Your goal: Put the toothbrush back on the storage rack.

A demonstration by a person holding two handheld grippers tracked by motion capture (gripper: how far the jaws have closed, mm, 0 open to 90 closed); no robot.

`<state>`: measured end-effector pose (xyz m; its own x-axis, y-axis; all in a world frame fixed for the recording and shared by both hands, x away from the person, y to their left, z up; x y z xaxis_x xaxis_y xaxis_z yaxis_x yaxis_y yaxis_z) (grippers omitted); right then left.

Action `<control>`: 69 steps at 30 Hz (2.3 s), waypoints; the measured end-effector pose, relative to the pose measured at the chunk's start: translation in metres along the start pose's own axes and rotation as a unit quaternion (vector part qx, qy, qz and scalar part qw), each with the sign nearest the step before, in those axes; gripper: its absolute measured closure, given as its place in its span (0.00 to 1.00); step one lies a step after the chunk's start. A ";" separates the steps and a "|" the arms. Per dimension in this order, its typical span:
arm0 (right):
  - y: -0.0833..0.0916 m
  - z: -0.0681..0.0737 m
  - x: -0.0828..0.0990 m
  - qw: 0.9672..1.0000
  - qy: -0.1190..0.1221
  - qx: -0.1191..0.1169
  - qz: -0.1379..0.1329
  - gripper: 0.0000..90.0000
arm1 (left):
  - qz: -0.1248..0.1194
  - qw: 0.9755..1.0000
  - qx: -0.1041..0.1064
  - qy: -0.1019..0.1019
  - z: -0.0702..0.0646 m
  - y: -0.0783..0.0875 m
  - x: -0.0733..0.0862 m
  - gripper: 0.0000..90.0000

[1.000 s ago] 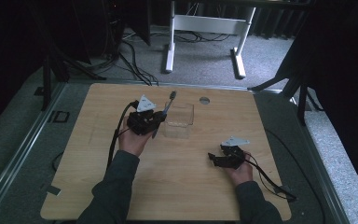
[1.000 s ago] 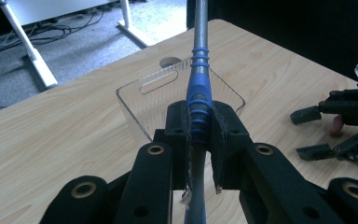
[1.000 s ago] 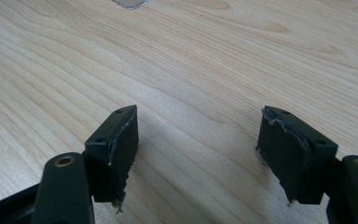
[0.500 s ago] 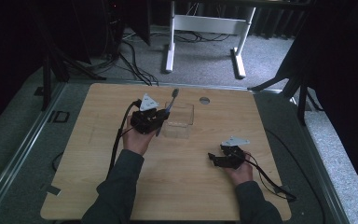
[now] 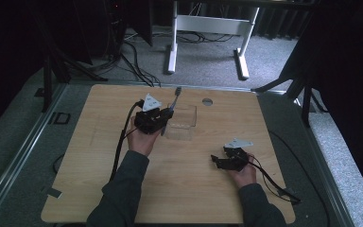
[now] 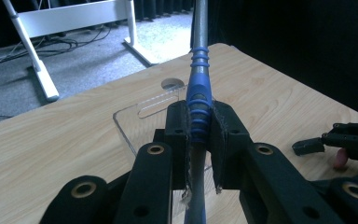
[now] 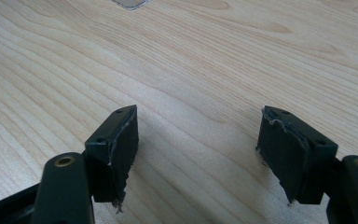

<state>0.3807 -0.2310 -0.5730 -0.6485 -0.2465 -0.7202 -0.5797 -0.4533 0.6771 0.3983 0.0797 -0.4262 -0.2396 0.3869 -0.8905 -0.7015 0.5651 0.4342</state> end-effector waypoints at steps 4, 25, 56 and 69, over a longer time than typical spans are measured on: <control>0.000 0.000 0.000 1.000 0.000 0.000 0.000 0.32 | -0.004 1.000 -0.001 0.001 0.000 -0.001 -0.001 0.87; 0.000 0.000 0.000 1.000 0.000 0.000 0.000 0.32 | -0.036 0.999 0.004 0.007 0.007 -0.015 -0.006 0.87; 0.000 0.000 0.000 1.000 0.001 0.000 0.000 0.32 | -0.053 0.998 -0.004 0.022 0.020 -0.023 -0.014 0.87; 0.000 0.000 0.000 1.000 0.001 0.000 0.001 0.32 | -0.065 0.998 -0.015 0.019 0.019 -0.035 -0.011 0.87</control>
<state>0.3807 -0.2311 -0.5729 -0.6485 -0.2488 -0.7194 -0.5788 -0.4527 0.6783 0.4381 0.0697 -0.4286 -0.1700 0.2846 -0.9434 -0.7476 0.5865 0.3116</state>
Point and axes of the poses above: each handheld gripper's, and its own axes: y roughly backward along the jaws, x roughly out of its underside, z roughly to its left, the point moved 2 cm from there along -y, roughly forward along the jaws, and after that the axes turned 12 degrees about -y, right-handed, at the moved point
